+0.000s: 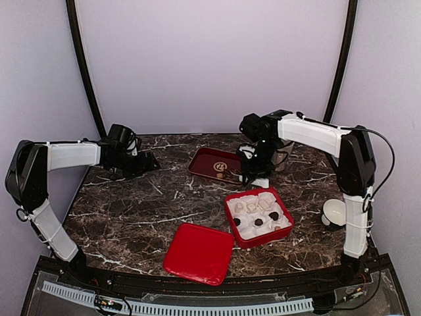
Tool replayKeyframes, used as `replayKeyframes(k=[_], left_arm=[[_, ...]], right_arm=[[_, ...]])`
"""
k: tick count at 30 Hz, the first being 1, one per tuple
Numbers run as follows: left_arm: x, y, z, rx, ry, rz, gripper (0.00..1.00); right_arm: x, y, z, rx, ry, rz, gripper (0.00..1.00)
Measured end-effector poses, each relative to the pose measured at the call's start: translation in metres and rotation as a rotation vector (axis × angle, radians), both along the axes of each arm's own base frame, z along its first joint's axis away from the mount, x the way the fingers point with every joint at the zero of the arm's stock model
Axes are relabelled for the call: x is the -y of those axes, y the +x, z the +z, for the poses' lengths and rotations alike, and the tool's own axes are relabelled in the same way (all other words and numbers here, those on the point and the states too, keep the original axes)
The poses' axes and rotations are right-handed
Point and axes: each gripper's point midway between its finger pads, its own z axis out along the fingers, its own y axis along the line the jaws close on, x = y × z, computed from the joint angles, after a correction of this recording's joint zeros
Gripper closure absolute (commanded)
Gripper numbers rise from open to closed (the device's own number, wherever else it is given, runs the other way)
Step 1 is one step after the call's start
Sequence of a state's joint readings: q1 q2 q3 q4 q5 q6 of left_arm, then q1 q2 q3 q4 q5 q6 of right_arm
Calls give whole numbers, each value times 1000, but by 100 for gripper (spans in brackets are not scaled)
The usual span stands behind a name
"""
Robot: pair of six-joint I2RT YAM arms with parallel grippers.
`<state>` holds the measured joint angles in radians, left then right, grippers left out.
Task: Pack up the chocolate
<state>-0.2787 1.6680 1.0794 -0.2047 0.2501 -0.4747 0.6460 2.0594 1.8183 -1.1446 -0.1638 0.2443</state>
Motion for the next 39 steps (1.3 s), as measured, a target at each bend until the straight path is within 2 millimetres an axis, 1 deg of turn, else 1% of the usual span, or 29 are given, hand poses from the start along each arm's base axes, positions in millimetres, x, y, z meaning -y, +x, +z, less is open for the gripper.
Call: replayKeyframes(k=[8,15,20,25,29,31,33,36,39], left_arm=[[0,1,0,0,2,-1,11],[1,4,0,1,5,-6,11],[1,4,-3,-5,9,-9,11],[2,7,0,2,7,-9,12],[2,7,0,2,7,-10,12],[2,7,0,3,8,-13,12],[2,7,0,4,8,-16,12],[3,7,0,4,6,-18,12],[3,6,0,4,3,-21,12]], right_arm=[[-2,8,-3,11,-15,-3,69],[-2,11,-6,14,-30,-2,70],[2,11,-12,9,-60,4,75],[4,11,-11,8,-67,11,80],[7,12,-10,6,-69,5,82],[9,11,-6,9,-67,2,82],[11,11,4,22,-58,-4,82],[17,10,23,55,-34,-14,82],[26,0,46,85,-11,-19,83]])
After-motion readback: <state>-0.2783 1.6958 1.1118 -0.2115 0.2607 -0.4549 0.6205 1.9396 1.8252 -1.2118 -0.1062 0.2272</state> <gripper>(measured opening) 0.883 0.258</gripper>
